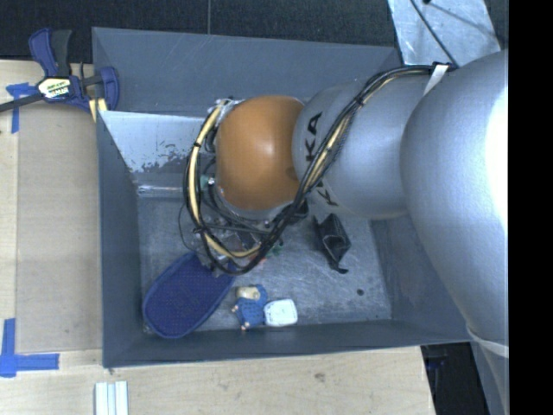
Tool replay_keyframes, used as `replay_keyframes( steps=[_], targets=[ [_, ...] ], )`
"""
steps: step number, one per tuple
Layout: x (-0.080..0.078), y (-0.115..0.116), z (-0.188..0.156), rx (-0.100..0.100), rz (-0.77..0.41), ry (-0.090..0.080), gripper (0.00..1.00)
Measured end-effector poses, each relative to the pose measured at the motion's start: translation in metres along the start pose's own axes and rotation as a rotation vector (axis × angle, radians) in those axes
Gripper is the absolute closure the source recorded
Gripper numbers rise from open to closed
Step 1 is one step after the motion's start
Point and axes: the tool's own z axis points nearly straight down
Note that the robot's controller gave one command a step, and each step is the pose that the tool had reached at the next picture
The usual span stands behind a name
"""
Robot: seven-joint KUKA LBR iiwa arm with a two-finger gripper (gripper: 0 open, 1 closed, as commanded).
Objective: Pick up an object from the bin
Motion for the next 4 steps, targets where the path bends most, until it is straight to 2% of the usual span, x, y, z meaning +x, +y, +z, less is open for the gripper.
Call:
replay_keyframes(
  steps=[1, 2, 3, 4],
  targets=[
    [0.008, 0.004, -0.006, 0.0, 0.12, 0.007, 1.0],
    [0.02, -0.01, -0.032, 0.001, 0.032, 0.0, 1.0],
    [0.02, -0.009, -0.031, -0.001, 0.033, 0.001, 0.0],
    [0.037, -0.025, 0.04, -0.002, 0.11, 0.003, 0.0]
  ],
)
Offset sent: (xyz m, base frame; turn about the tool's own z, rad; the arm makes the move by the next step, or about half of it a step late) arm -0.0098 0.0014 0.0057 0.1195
